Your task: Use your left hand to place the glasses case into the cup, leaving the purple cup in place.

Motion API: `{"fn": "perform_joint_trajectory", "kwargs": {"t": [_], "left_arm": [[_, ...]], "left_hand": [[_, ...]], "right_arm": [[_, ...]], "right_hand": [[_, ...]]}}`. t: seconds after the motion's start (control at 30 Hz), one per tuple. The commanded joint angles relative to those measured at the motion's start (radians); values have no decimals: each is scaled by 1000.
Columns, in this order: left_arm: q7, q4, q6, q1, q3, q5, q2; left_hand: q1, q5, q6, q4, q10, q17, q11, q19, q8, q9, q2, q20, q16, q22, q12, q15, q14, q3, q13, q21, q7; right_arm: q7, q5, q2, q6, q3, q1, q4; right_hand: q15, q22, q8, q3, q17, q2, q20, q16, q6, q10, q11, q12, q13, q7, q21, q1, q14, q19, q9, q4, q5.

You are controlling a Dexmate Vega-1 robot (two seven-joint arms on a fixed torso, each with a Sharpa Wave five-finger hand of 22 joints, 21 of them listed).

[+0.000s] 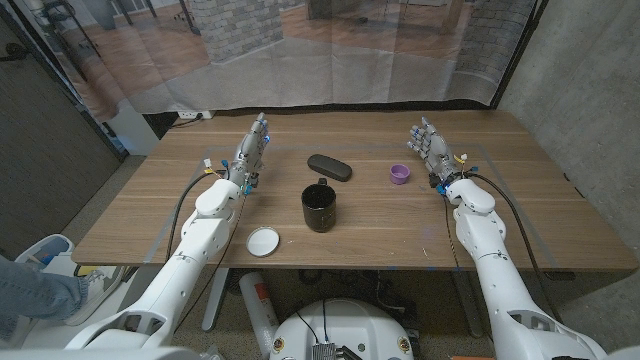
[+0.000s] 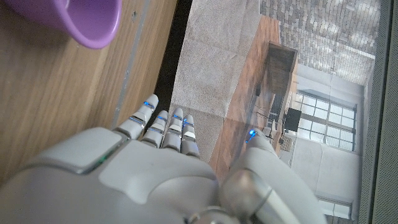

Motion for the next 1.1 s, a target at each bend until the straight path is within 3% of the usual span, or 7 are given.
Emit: {"fn": "perform_joint_trajectory", "kwargs": {"t": [0.03, 0.73, 1.1], "left_arm": [[-53, 27, -59, -13, -26, 67, -14], [-54, 126, -220, -55, -32, 124, -41], [8, 166, -289, -72, -29, 176, -55]], "left_hand": [[18, 5, 11, -5, 10, 3, -5, -4, 8, 2, 6, -6, 10, 4, 5, -5, 4, 6, 5, 7, -4], [50, 8, 54, -22, 53, 4, -8, 35, 15, 2, 8, -10, 16, 4, 12, -7, 48, 7, 6, 15, -8], [65, 12, 83, -30, 74, 4, -10, 58, 20, 3, 11, -5, 19, 3, 15, -7, 73, 7, 7, 19, -10]], "right_arm": [[55, -85, 73, -9, 74, 3, -12], [60, -122, 110, -12, 107, -11, -42], [49, -132, 119, -17, 113, -19, -53]], "right_hand": [[4, 4, 0, 6, 5, 4, -30, 5, 6, 8, -3, -1, 4, -2, -3, 7, 12, 4, 5, -3, 3], [1, 4, -1, 5, 6, 6, -29, 4, 8, 8, -6, -2, 4, -5, -9, 8, 13, 6, 5, -4, 2], [0, 4, -1, 4, 6, 7, -28, 5, 8, 10, -6, -3, 4, -6, -12, 8, 16, 7, 5, -5, 2]]}}
